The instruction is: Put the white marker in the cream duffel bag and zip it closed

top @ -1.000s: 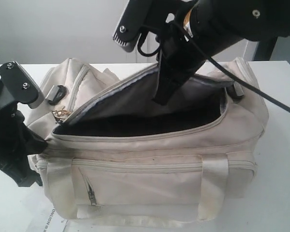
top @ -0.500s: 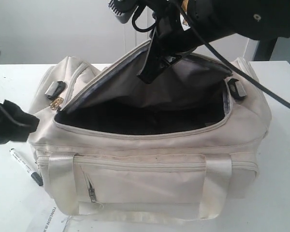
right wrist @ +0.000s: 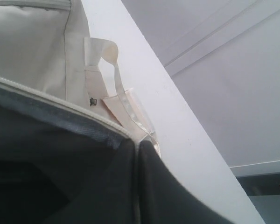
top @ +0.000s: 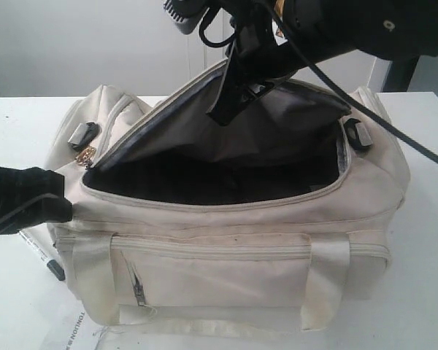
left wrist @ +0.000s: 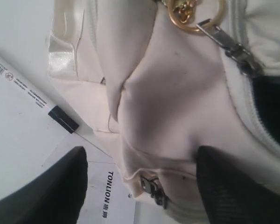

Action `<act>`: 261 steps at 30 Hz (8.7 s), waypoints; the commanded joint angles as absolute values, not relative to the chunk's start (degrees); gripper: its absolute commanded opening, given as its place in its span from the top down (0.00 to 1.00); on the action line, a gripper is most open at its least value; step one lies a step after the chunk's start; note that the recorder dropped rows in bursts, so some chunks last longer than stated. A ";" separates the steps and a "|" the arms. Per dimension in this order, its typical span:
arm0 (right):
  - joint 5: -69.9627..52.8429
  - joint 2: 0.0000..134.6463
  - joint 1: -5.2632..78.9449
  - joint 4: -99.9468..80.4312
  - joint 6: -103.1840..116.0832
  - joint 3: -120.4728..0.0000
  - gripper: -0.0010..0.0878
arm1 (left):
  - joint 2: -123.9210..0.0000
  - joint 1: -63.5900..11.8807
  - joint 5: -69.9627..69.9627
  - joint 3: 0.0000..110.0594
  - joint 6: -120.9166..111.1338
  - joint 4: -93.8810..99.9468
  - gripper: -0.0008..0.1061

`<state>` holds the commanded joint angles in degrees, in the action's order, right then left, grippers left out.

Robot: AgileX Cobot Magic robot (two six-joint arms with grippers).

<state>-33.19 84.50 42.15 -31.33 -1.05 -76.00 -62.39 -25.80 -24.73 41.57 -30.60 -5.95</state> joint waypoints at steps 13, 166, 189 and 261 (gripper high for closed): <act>-32.51 84.50 42.15 -31.70 -1.29 -77.12 0.99 | -66.28 -25.80 -18.99 41.57 -29.66 -5.95 0.99; -15.75 84.72 28.99 -46.61 30.70 -84.68 0.99 | -99.63 -13.26 -11.93 46.82 -75.02 15.24 0.53; -15.75 84.72 28.99 -46.61 30.70 -84.68 0.99 | -103.41 -14.13 -16.38 46.82 -77.08 17.36 0.69; -15.75 84.72 28.99 -46.61 30.70 -84.68 0.99 | -52.86 -18.70 26.10 46.71 -60.98 54.42 0.99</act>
